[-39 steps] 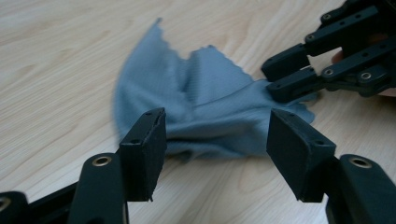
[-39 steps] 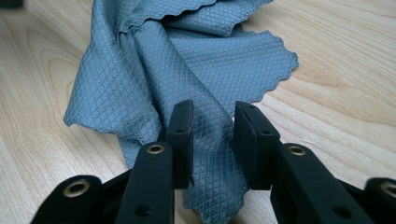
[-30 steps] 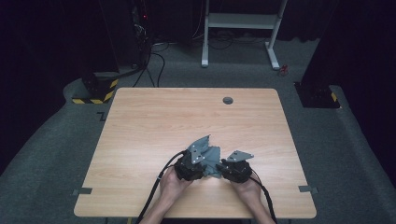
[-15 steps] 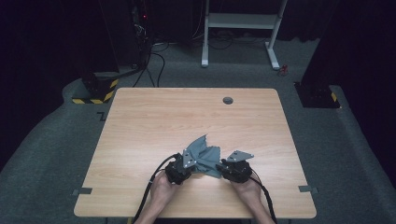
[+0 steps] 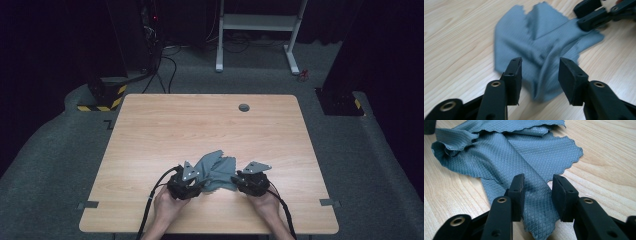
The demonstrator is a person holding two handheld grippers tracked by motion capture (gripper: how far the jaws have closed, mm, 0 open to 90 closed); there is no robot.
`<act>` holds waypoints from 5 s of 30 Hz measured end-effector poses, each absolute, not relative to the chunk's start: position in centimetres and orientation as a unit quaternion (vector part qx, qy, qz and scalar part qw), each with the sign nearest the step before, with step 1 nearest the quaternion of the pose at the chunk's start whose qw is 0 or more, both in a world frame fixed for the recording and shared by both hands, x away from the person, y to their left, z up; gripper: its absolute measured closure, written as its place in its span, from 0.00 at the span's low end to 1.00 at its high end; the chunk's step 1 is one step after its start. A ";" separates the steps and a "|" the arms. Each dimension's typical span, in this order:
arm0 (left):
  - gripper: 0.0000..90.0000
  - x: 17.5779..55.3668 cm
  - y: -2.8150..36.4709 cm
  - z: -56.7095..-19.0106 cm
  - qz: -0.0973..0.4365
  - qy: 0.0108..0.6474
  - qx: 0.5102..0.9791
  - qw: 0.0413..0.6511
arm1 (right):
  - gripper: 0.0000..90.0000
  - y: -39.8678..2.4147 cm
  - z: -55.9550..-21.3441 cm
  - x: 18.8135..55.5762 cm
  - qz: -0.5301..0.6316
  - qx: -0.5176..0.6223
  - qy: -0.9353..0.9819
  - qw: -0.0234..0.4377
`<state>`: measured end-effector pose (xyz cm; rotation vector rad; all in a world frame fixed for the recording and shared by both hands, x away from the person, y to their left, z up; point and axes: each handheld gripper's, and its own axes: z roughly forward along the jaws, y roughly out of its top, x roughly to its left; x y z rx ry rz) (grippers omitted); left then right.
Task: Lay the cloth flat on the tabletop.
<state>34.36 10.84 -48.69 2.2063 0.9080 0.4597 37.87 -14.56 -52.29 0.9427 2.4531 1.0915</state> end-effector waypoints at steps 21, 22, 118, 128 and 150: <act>0.98 32.4 13.3 -49.9 0.191 0.361 0.850 0.332 | 1.00 -14.8 -52.2 37.5 0.395 0.312 0.853 0.137; 0.98 32.2 13.5 -49.9 0.191 0.362 0.848 0.335 | 1.00 -14.9 -52.1 37.5 0.400 0.314 0.851 0.130; 0.99 40.9 8.4 -49.2 0.141 0.374 0.856 0.327 | 0.99 -12.9 -52.1 40.5 0.371 0.320 0.862 0.133; 1.00 41.1 14.4 -47.3 0.199 0.442 0.824 0.294 | 0.99 -12.8 -51.9 40.4 0.359 0.311 0.868 0.142; 0.73 43.8 14.9 -49.6 0.187 0.455 0.825 0.277 | 0.77 -13.1 -50.3 43.8 0.342 0.384 0.845 0.150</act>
